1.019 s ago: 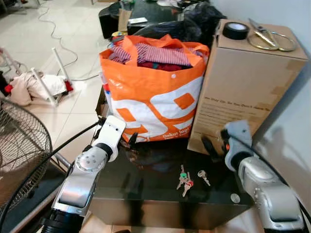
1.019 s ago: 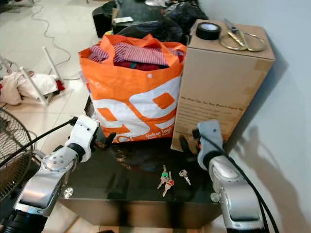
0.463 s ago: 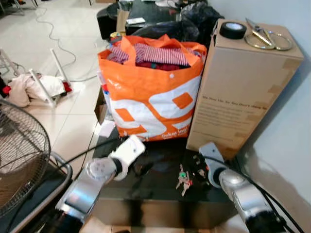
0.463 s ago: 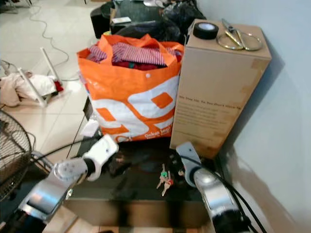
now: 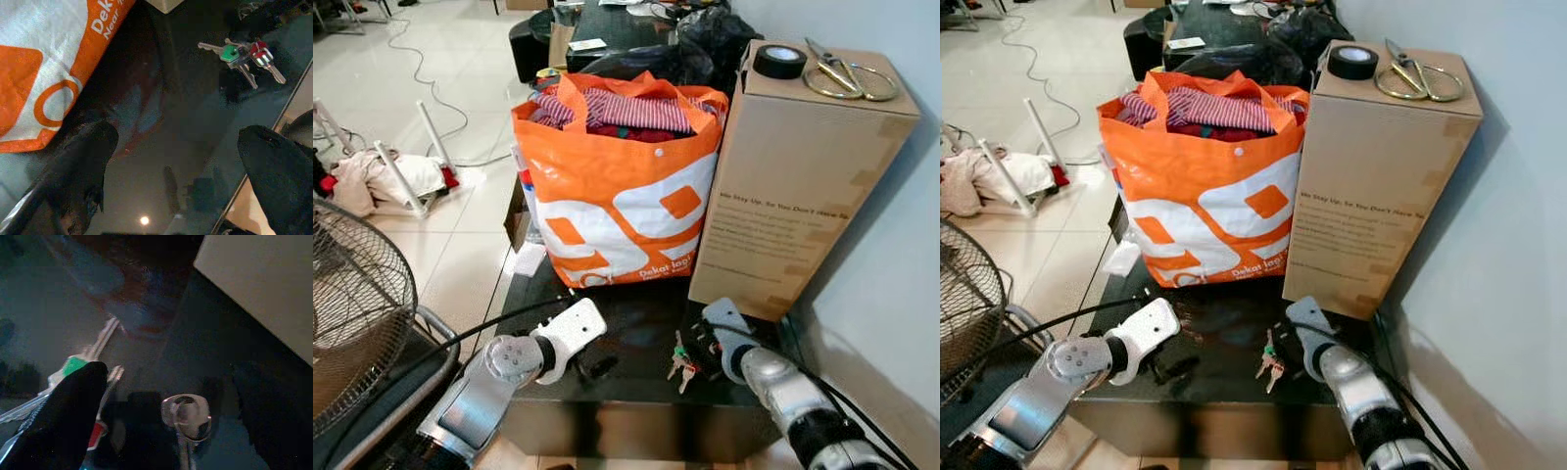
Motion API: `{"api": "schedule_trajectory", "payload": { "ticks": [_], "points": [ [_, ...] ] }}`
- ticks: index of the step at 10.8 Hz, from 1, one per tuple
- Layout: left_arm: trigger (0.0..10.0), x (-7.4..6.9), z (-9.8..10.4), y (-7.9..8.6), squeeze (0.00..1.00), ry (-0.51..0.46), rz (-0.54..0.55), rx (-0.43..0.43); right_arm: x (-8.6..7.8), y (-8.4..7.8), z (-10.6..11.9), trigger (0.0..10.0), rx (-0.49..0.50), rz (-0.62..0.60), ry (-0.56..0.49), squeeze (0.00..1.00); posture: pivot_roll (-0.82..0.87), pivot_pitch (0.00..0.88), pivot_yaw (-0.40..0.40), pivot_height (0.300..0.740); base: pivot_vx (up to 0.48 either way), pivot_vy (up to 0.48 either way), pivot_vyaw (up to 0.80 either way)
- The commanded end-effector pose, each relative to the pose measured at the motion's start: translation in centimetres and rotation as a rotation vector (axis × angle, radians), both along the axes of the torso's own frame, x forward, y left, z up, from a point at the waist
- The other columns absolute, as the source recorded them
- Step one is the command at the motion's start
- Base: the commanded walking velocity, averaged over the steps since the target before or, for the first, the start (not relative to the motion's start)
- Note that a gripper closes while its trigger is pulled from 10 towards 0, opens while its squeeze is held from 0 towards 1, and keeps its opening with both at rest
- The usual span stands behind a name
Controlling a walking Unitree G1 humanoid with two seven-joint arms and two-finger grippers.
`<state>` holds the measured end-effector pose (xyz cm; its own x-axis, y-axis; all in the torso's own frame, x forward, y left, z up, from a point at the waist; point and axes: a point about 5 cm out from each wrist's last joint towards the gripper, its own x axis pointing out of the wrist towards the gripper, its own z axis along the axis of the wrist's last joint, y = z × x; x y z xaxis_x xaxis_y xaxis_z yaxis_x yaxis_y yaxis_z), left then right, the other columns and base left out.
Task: Hang keys on a hook
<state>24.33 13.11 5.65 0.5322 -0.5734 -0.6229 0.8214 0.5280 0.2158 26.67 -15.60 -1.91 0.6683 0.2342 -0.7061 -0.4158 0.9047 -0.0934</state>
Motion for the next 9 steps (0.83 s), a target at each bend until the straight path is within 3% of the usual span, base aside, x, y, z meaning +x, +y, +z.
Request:
{"api": "schedule_trajectory", "payload": {
  "ticks": [1,3,6,7,8,9],
  "points": [
    [10.0,0.0,0.4,0.1,0.0,-0.014,-0.008,0.005,0.3,-0.3,0.2,10.0,0.003,-0.018,-0.012,0.0,-0.08,0.0,0.022,0.74,0.0,0.0,0.0],
    [10.0,-0.8,0.3,0.5,0.0,0.006,-0.004,0.006,0.2,-1.1,-0.4,10.0,-0.016,-0.019,0.04,0.0,-0.06,0.0,0.004,0.74,0.0,0.0,0.0],
    [10.0,-1.0,0.2,0.5,0.0,0.041,-0.021,-0.006,0.9,-1.9,0.1,10.0,0.023,-0.03,0.039,0.0,-0.07,0.0,0.0,0.74,0.0,0.0,0.0],
    [10.0,-1.0,0.1,0.5,0.0,0.042,-0.019,-0.005,1.0,-1.9,0.2,7.6,0.044,-0.029,0.035,0.0,-0.07,0.0,0.0,0.74,0.0,0.0,0.0],
    [10.0,-0.9,0.1,0.5,0.0,0.041,-0.016,-0.003,0.9,-1.9,0.1,0.4,0.041,-0.023,0.04,0.0,-0.07,0.0,0.0,0.74,0.0,0.0,0.0],
    [10.0,-0.9,0.1,0.6,0.0,0.041,-0.015,-0.003,0.7,-2.1,-0.1,0.0,0.033,-0.023,0.05,0.0,-0.07,0.0,0.002,0.74,0.0,0.0,0.0]
  ]
}}
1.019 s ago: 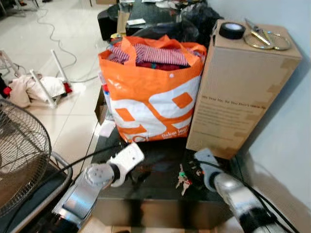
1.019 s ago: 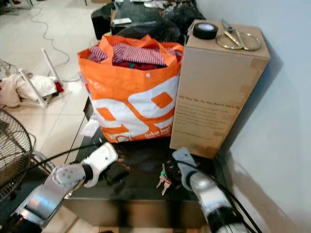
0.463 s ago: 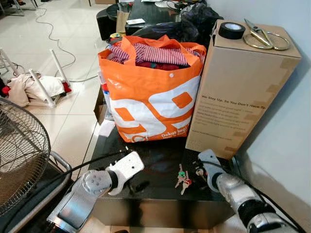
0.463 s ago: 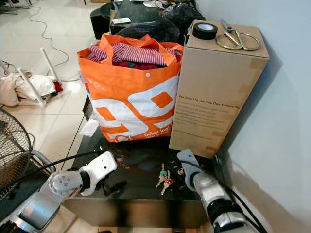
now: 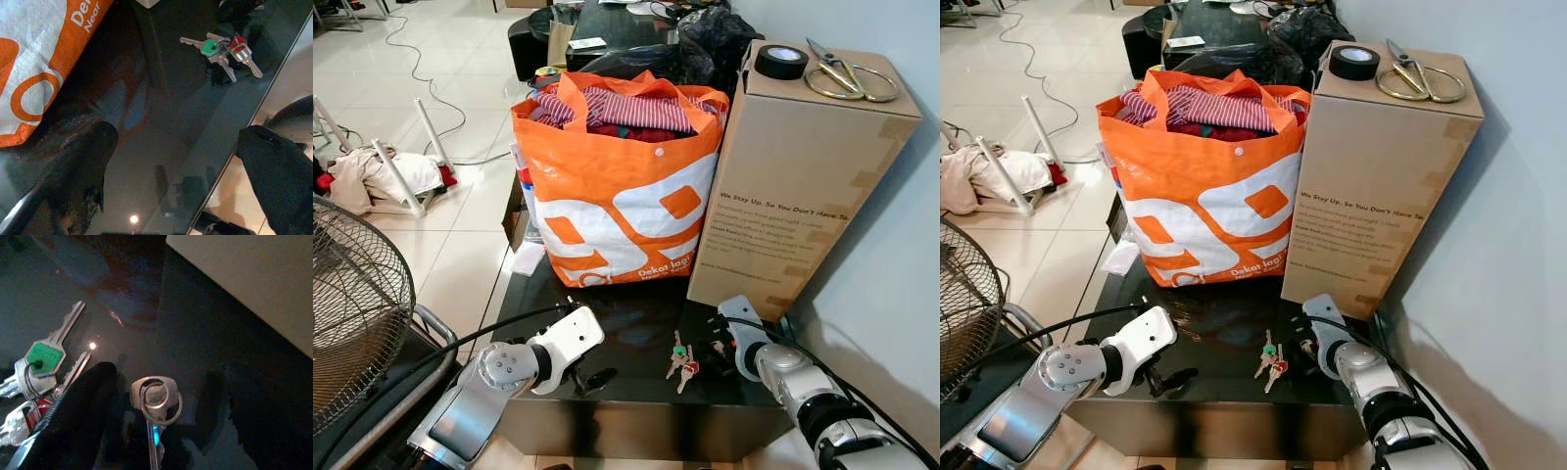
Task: Hang keys on a hook
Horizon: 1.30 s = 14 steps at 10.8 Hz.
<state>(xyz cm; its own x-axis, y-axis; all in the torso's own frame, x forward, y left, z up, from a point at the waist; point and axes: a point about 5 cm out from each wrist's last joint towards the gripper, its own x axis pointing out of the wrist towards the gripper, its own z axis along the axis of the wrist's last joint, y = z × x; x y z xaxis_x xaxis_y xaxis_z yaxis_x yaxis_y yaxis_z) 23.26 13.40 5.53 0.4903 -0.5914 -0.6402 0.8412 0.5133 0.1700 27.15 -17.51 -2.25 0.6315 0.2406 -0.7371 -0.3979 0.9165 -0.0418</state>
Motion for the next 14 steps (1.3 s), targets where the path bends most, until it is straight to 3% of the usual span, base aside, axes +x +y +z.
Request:
{"api": "schedule_trajectory", "payload": {
  "ticks": [1,14],
  "points": [
    [10.0,0.22,0.23,0.27,0.0,-0.005,0.003,0.009,0.09,-0.27,0.06,0.0,-0.007,0.001,0.002,0.0,-0.07,0.0,0.002,0.74,0.0,0.0,0.0],
    [10.0,0.25,0.14,-0.3,0.0,0.018,-0.026,0.005,-0.79,-0.14,-0.88,0.0,-0.026,0.007,0.032,0.0,-0.08,0.0,0.011,0.74,0.0,0.0,0.0]
  ]
}}
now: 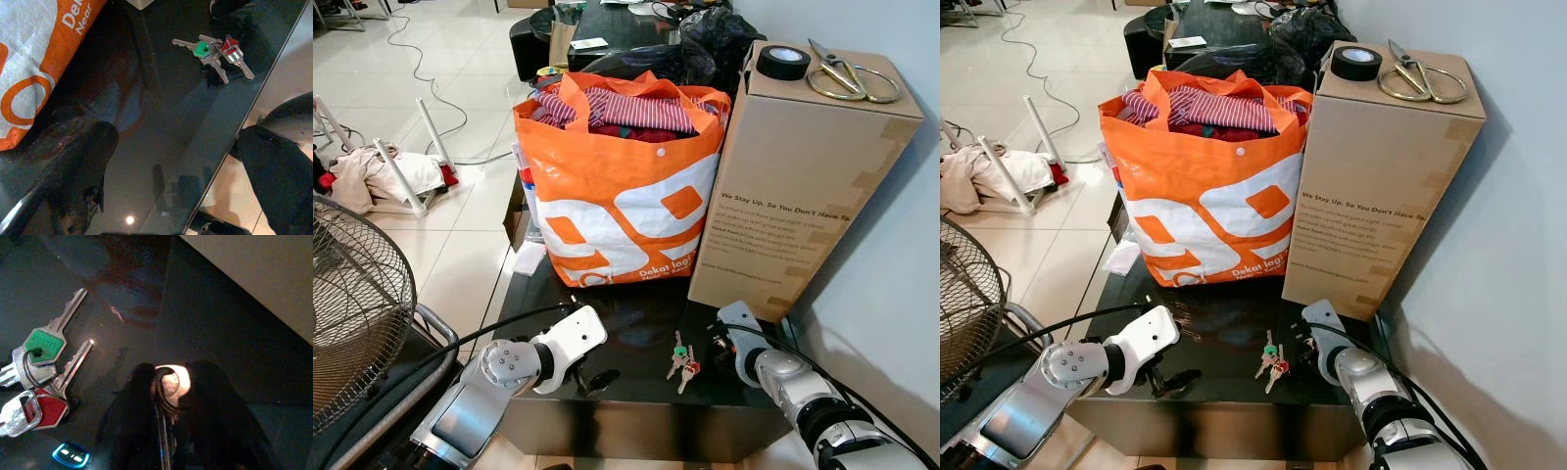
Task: Hang keys on a hook
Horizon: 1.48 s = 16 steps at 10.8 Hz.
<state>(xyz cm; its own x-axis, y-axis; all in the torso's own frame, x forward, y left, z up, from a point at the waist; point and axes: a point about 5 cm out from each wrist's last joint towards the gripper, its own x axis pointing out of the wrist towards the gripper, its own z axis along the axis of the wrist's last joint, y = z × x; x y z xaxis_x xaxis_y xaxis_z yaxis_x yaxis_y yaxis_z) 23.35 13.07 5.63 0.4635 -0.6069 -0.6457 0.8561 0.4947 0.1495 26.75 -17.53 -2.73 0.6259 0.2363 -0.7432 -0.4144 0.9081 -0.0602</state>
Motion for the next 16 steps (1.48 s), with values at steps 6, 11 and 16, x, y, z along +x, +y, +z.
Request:
{"api": "schedule_trajectory", "payload": {
  "ticks": [6,11,16],
  "points": [
    [10.0,1.0,0.2,0.2,0.0,-0.018,-0.005,0.02,0.1,0.0,0.0,0.0,0.001,-0.021,0.009,0.0,-0.08,0.0,0.029,0.74,0.0,0.0,0.0],
    [10.0,2.1,0.7,0.8,0.0,-0.054,0.013,0.033,1.5,-0.7,2.1,0.0,0.081,0.003,-0.098,0.0,-0.06,0.0,0.027,0.74,0.0,0.0,0.0],
    [10.0,2.5,0.6,0.6,0.0,-0.063,0.007,0.029,0.2,-1.7,1.9,10.0,0.05,0.011,-0.092,0.0,-0.08,0.0,0.041,0.74,0.0,0.0,0.0]
  ]
}}
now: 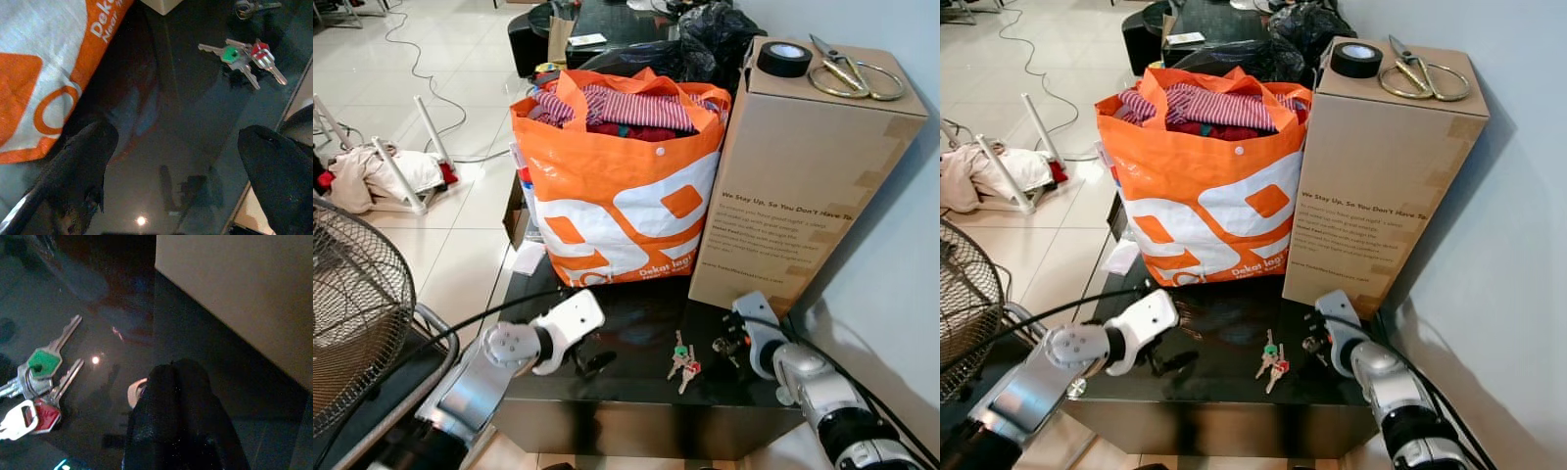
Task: Hang keys on a hook
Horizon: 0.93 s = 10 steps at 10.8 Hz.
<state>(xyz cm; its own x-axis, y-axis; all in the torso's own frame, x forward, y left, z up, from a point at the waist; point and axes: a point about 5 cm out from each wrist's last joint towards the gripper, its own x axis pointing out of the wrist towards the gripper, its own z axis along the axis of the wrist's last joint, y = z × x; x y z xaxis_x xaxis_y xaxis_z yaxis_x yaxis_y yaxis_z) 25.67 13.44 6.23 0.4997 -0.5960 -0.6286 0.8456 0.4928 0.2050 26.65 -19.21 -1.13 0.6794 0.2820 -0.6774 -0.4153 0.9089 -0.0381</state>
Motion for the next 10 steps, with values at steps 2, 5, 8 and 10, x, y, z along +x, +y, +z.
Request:
{"api": "schedule_trajectory", "payload": {
  "ticks": [2,5,8,10],
  "points": [
    [10.0,0.1,-0.1,0.0,0.0,-0.007,0.0,0.013,0.1,0.3,0.1,10.0,-0.011,0.015,0.001,1.0,-0.09,0.0,0.04,0.74,0.0,0.0,0.0],
    [10.0,-0.4,-0.5,-0.6,0.0,0.005,-0.016,0.004,-0.3,0.6,-0.6,10.0,-0.042,0.013,0.018,1.0,-0.09,0.0,0.027,0.74,0.0,0.0,0.0],
    [10.0,-0.5,-0.5,-0.3,0.0,0.009,-0.011,0.009,-0.3,0.9,-1.1,10.0,-0.057,0.014,0.049,1.0,-0.08,0.0,0.028,0.74,0.0,0.0,0.0],
    [10.0,-0.3,-0.4,-0.2,0.0,0.008,-0.01,0.013,-0.1,0.9,-1.2,10.0,-0.084,0.005,0.066,1.0,-0.08,0.0,0.032,0.74,0.0,0.0,0.0]
  ]
}}
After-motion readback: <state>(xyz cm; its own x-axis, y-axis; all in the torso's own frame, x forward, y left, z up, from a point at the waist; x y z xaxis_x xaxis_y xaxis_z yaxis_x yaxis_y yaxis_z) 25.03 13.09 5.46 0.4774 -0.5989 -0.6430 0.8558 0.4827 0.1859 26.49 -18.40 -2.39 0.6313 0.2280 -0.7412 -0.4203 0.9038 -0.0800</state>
